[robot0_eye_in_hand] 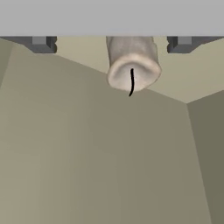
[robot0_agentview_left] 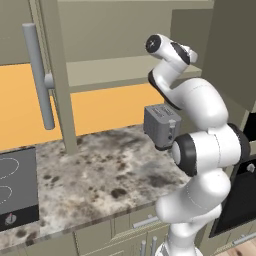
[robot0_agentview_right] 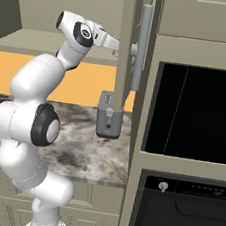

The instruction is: Get the candle and the beer from the cabinet and move them to the dining counter.

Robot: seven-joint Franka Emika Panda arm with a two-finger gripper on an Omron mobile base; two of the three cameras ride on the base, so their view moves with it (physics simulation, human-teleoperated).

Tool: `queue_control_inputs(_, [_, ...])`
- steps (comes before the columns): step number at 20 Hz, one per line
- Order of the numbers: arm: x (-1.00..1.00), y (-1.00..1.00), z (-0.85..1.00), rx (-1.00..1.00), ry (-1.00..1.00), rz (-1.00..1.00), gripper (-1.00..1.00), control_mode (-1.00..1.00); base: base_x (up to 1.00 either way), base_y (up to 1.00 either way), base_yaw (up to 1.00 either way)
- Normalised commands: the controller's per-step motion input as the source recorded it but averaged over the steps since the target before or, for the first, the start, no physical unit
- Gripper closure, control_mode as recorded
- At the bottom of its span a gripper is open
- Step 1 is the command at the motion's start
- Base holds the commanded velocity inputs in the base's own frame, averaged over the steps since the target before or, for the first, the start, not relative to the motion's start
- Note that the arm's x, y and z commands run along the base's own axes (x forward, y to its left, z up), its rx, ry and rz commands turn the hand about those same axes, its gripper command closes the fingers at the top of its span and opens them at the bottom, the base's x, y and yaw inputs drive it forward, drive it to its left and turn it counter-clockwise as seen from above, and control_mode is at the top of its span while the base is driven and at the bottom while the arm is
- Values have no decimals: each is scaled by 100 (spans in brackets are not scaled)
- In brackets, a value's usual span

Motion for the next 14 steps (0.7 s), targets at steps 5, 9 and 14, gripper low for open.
queue_control_inputs(5, [18,12,-4,0,1,0,-100,-100,0,0,0])
queue_control_inputs(9, [6,-4,-1,0,0,0,-100,-100,0,0,0])
queue_control_inputs(14, [0,-16,-2,3,0,0,-100,-100,0,0,0])
